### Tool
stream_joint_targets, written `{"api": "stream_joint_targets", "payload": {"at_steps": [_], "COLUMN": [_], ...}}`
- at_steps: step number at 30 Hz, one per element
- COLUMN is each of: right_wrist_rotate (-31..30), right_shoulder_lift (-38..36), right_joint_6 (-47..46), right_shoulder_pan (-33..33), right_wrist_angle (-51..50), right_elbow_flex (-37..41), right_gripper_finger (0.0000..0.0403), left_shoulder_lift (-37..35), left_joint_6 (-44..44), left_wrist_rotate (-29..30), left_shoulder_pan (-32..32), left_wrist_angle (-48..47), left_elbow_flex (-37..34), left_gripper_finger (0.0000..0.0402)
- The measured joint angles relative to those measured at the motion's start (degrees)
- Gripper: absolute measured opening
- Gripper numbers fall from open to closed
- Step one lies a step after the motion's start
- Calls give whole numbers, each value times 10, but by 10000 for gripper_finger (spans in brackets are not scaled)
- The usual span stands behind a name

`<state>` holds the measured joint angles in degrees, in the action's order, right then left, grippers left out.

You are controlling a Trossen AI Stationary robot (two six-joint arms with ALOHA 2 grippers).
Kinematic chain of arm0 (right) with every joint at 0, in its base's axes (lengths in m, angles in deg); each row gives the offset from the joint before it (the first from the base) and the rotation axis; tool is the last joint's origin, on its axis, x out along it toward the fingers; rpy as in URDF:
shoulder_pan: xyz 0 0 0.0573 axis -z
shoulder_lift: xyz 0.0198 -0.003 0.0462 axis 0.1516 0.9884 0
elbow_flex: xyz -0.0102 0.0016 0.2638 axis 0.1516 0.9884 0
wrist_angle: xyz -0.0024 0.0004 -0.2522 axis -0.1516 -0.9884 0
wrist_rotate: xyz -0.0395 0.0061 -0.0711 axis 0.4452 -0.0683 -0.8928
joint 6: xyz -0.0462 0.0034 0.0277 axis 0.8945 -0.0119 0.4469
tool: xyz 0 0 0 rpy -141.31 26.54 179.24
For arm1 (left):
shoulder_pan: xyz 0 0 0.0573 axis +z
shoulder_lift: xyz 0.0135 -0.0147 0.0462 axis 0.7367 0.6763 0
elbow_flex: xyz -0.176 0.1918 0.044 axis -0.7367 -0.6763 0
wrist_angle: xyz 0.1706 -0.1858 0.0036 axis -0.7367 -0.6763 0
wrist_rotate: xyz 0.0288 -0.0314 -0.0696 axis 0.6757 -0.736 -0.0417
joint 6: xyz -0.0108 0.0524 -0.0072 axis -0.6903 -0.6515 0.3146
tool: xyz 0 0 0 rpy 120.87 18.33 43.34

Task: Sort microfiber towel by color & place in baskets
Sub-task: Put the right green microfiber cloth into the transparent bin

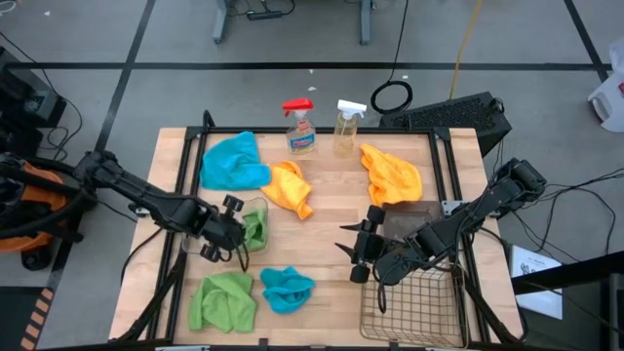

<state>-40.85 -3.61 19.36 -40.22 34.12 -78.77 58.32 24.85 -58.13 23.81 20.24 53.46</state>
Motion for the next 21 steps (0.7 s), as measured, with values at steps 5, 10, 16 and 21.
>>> {"api": "stream_joint_targets", "payload": {"at_steps": [5, 10, 16, 21], "right_wrist_rotate": [0, 1, 1, 1], "right_shoulder_lift": [0, 0, 0, 0], "right_joint_6": [-1, -5, -5, -5], "right_shoulder_pan": [0, 0, 1, 5], "right_wrist_angle": [0, -1, -1, -1], "right_elbow_flex": [0, 0, 0, 0], "right_gripper_finger": [196, 196, 196, 196], "left_shoulder_lift": [31, 43, 44, 44], "left_joint_6": [2, 1, 1, 1], "left_wrist_rotate": [0, 0, 0, 0], "left_shoulder_pan": [0, 0, 0, 0], "left_wrist_angle": [15, 45, 54, 54], "left_elbow_flex": [-25, -67, -71, -71], "left_gripper_finger": [18, 18, 18, 18]}}
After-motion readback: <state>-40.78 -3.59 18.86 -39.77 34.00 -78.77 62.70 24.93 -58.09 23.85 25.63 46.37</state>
